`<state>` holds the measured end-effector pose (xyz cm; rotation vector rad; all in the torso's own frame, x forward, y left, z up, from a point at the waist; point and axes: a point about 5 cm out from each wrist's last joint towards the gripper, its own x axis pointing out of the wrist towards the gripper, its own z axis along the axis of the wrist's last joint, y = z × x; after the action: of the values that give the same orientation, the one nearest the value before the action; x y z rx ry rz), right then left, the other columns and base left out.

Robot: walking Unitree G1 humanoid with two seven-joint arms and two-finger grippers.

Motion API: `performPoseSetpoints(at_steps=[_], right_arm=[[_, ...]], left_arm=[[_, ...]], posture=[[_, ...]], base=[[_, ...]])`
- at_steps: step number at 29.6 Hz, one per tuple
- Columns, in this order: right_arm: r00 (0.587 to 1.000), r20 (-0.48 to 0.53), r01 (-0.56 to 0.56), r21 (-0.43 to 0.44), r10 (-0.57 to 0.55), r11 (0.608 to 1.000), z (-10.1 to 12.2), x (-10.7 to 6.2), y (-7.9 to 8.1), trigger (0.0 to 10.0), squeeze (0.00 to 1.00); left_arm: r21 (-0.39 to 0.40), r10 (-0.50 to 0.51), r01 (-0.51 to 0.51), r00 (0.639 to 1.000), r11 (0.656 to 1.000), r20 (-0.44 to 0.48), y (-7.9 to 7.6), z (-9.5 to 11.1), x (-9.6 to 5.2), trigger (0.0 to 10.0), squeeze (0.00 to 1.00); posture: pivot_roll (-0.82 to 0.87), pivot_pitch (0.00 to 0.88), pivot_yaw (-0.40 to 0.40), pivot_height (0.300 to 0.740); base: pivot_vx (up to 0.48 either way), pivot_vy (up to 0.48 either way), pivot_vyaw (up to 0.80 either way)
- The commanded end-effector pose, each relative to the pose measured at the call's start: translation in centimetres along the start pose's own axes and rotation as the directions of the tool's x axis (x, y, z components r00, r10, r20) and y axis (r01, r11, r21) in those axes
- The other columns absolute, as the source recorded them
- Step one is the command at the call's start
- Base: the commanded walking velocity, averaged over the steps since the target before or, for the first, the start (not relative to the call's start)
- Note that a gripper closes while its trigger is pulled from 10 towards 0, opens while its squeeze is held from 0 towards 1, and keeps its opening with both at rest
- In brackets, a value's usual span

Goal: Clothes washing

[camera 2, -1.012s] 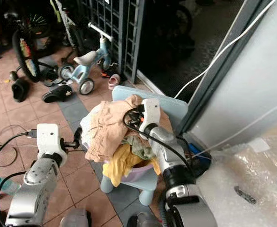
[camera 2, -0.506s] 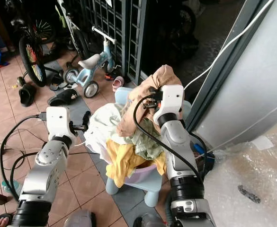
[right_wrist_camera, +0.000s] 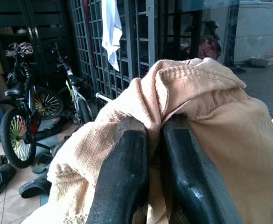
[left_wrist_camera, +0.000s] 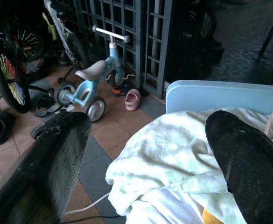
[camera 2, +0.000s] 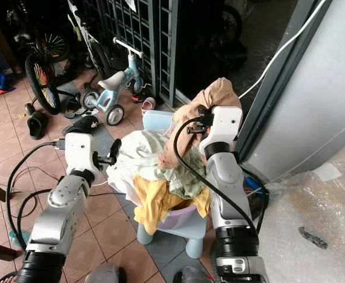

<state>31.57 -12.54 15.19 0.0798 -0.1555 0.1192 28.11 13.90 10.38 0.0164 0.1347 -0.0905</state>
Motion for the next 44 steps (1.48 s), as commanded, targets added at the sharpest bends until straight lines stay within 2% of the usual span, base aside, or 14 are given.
performPoseSetpoints(at_steps=[1,2,4,10,27,35,38,44], right_arm=[[0.997,0.071,-0.025,-0.014,0.026,1.0,1.8,0.5,0.8,0.0,0.0],[0.997,0.073,-0.031,-0.015,0.032,0.999,2.0,0.6,0.9,10.0,0.0],[0.996,0.074,-0.044,-0.019,0.045,0.999,2.2,1.0,1.1,10.0,0.0],[0.996,0.079,-0.05,-0.01,0.051,0.999,2.5,1.0,1.3,10.0,0.0],[0.997,0.062,-0.05,-0.01,0.05,0.999,2.4,0.6,1.2,10.0,0.0],[0.995,0.08,-0.063,-0.018,0.064,0.998,2.9,1.1,1.5,10.0,0.0],[0.994,0.086,-0.058,-0.026,0.06,0.998,3.0,1.2,1.3,10.0,0.0],[0.994,0.094,-0.043,-0.039,0.046,0.998,3.1,1.0,1.0,10.0,0.0]], left_arm=[[0.008,0.008,-0.008,1.0,1.0,0.013,0.2,0.4,-0.2,10.0,0.0],[0.007,0.006,-0.007,1.0,1.0,0.012,0.2,0.4,-0.3,10.0,0.0],[0.008,-0.02,0.02,1.0,1.0,0.0,-0.4,0.1,-0.6,10.0,0.0],[0.001,-0.022,0.022,1.0,1.0,-0.016,-0.7,-0.4,-0.8,10.0,0.0],[0.005,-0.025,0.025,0.999,1.0,-0.032,-0.6,-0.5,-1.2,10.0,0.0],[-0.02,-0.023,0.023,1.0,1.0,-0.002,-0.1,0.1,-1.4,10.0,0.0],[-0.053,-0.047,0.047,0.999,0.997,0.009,-0.1,0.1,-1.5,10.0,0.0],[-0.062,-0.079,0.081,0.996,0.995,0.028,-0.6,0.5,-1.3,10.0,0.0]], posture=[[-0.02,0.0,0.01,0.74],[-0.02,0.0,0.01,0.74],[-0.02,0.0,0.007,0.74],[-0.03,0.0,0.003,0.74],[-0.03,0.001,0.002,0.74],[-0.03,0.0,-0.007,0.74],[-0.03,0.0,-0.007,0.74],[-0.04,0.0,0.003,0.74]], base=[[0.0,0.0,0.0],[0.0,0.0,0.0],[0.0,0.0,-0.62],[-0.201,0.0,-0.8],[-0.281,0.0,-0.8],[0.0,0.0,-0.8],[0.0,0.0,-0.8],[0.042,0.0,-0.8]])
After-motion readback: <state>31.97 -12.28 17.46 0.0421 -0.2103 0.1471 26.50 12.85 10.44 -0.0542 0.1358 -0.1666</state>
